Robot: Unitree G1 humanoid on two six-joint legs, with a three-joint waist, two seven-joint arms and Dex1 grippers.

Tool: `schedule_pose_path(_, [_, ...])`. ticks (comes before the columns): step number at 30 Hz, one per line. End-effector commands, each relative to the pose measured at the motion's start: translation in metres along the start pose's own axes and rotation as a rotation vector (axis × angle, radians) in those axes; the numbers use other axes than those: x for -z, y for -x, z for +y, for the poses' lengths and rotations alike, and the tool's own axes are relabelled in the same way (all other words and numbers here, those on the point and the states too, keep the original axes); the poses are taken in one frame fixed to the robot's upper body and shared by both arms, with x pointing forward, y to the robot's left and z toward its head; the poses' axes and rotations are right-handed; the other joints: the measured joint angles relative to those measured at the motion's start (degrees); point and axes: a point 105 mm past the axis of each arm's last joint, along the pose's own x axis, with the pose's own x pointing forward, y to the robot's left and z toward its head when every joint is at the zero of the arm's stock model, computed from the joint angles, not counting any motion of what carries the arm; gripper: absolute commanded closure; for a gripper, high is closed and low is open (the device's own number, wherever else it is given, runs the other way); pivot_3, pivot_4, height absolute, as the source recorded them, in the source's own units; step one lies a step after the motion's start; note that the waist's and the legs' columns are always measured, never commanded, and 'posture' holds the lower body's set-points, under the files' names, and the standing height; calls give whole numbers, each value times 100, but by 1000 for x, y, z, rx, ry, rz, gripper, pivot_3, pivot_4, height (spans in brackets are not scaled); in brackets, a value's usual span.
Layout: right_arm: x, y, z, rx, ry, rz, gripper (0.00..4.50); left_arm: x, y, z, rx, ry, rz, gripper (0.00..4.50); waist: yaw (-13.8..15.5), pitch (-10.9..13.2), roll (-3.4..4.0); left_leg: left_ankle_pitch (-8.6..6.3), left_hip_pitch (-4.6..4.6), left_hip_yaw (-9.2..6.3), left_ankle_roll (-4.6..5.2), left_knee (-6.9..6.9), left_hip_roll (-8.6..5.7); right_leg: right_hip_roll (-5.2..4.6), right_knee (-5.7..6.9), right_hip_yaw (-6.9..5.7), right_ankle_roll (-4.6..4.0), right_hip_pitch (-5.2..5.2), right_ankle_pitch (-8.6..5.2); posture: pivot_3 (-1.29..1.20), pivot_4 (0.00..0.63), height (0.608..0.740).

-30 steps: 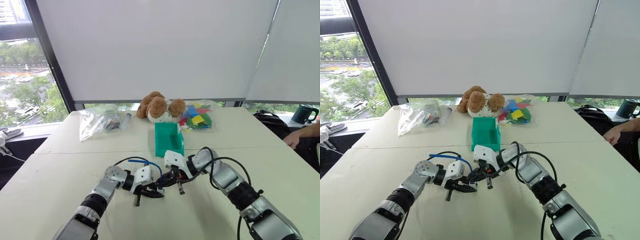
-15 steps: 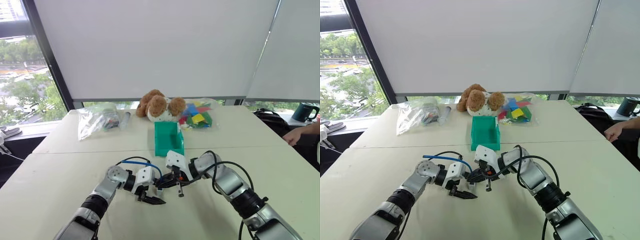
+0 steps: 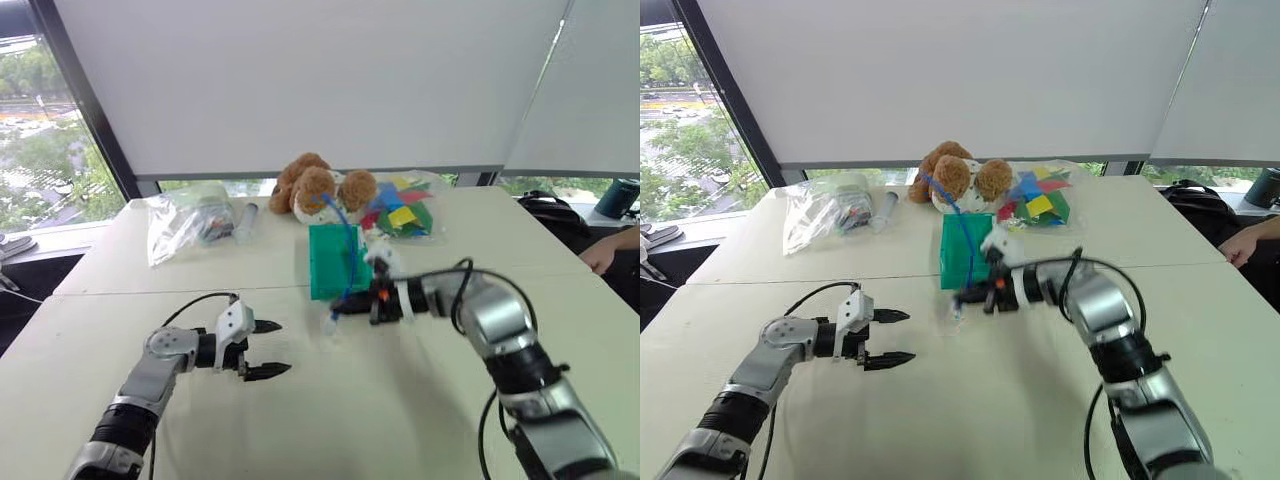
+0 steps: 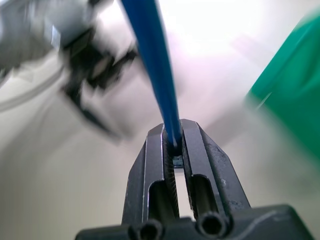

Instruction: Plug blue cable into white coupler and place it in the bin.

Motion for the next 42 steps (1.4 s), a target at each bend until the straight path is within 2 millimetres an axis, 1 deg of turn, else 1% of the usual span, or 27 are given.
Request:
schedule_pose_path(1, [-26, 5, -30, 96, -29, -73, 4500, -16, 11, 7, -79, 22, -59, 61, -6, 9, -9, 0, 0, 0, 0, 3, -4, -2, -1, -1, 3, 4, 2, 0, 150, 740])
schedule_pose_path(4, [-33, 1, -57, 170, -72, -84, 4500, -21, 15, 9, -115, 64, -72, 61, -14, 26, -14, 1, 0, 5, -2, 8, -18, -16, -4, -2, 15, 10, 8, 0, 150, 740])
schedule_pose_path(7, [-31, -8, -77, 238, -105, -65, 4500, -26, 19, 8, -130, 99, -82, 61, -27, 38, -15, 5, 0, 11, -8, 11, -27, -24, -7, -2, 31, 14, 17, 0, 150, 740])
schedule_pose_path(9, [-25, -15, -87, 285, -112, -37, 4500, -29, 21, 7, -134, 112, -88, 61, -33, 43, -16, 8, 0, 17, -14, 10, -31, -27, -8, -3, 37, 14, 21, 0, 150, 740])
schedule_pose_path(12, [-18, -22, -95, 331, -114, -1, 4500, -31, 23, 5, -136, 118, -85, 61, -37, 47, -18, 17, 0, 22, -29, 10, -33, -27, -9, -5, 43, 15, 24, 0, 150, 740])
schedule_pose_path(13, [-16, -24, -97, 348, -117, 7, 3885, -32, 23, 3, -136, 119, -86, 0, -38, 47, -18, 19, 0, 23, -32, 10, -33, -27, -9, -5, 44, 16, 25, 0, 150, 740])
schedule_pose_path(14, [-15, -25, -99, 359, -120, 11, 3682, -32, 23, 2, -135, 119, -86, 0, -41, 48, -17, 20, 0, 25, -33, 10, -34, -26, -9, -6, 46, 16, 26, 0, 150, 740])
schedule_pose_path(15, [-14, -26, -100, 369, -122, 14, 3264, -33, 23, 2, -135, 120, -86, 0, -43, 49, -17, 22, 0, 26, -36, 10, -34, -25, -9, -10, 50, 16, 28, 0, 150, 740])
schedule_pose_path(17, [-17, -25, -105, 413, -127, 4, 2266, -35, 24, 1, -138, 126, -91, 0, -45, 51, -16, 26, 0, 28, -41, 12, -34, -19, -7, -11, 53, 16, 30, 0, 150, 740])
schedule_pose_path(19, [-24, -22, -111, 462, -129, -20, 1222, -36, 24, 0, -140, 130, -94, 0, -45, 57, -16, 30, 0, 28, -46, 15, -33, -11, -5, -11, 59, 16, 33, 0, 150, 740])
schedule_pose_path(21, [-38, -14, -118, 524, -120, -71, 82, -37, 24, -1, -137, 134, -94, 0, -42, 60, -15, 33, 0, 27, -50, 19, -32, -9, 3, -11, 61, 16, 34, 0, 150, 740])
schedule_pose_path(25, [-65, 9, -131, 623, -107, -166, 28, -37, 23, -2, -132, 129, -89, 0, -43, 68, -17, 35, 4, 27, -52, 27, -31, -3, 23, -11, 62, 16, 35, 0, 150, 740])
schedule_pose_path(27, [-80, 23, -133, 633, -95, -208, 28, -38, 21, -2, -126, 129, -90, 0, -35, 71, -19, 36, 5, 26, -53, 29, -30, 0, 30, -11, 62, 16, 35, 0, 150, 740])
schedule_pose_path(29, [-90, 36, -134, 630, -67, -226, 28, -39, 21, -2, -122, 129, -91, 0, -32, 72, -21, 36, 6, 25, -53, 31, -29, 2, 35, -11, 62, 17, 35, 0, 150, 740])
schedule_pose_path(31, [-95, 47, -131, 591, -39, -227, 28, -40, 21, -2, -120, 124, -92, 0, -36, 74, -21, 37, 8, 26, -52, 35, -28, 5, 38, -10, 62, 18, 35, 0, 150, 740])
schedule_pose_path(33, [-90, 58, -123, 513, 28, -189, 28, -44, 22, -1, -121, 119, -93, 0, -35, 80, -23, 37, 8, 28, -52, 38, -28, 7, 43, -8, 62, 19, 34, 0, 150, 740])
schedule_pose_path(36, [-76, 74, -101, 448, 70, -182, 28, -50, 26, 0, -127, 107, -98, 0, -3, 81, -27, 35, 8, 9, -49, 50, -19, 21, 46, -10, 63, 31, 34, 0, 150, 740])
schedule_pose_path(37, [-65, 82, -85, 422, 65, -178, 28, -53, 28, 2, -135, 102, -100, 0, 12, 81, -28, 33, 8, 7, -46, 56, -18, 22, 48, -10, 64, 32, 34, 0, 150, 740])
schedule_pose_path(39, [-47, 90, -58, 387, 61, -149, 28, -58, 30, 4, -145, 98, -103, 0, 9, 85, -23, 31, 9, -4, -43, 64, -18, 24, 53, -13, 64, 37, 33, 0, 150, 740])
schedule_pose_path(42, [-22, 100, -28, 372, 39, -91, 28, -62, 34, 6, -153, 97, -106, 0, 1, 103, -13, 29, 6, -4, -39, 82, -17, 24, 58, -13, 65, 38, 33, 0, 150, 740])
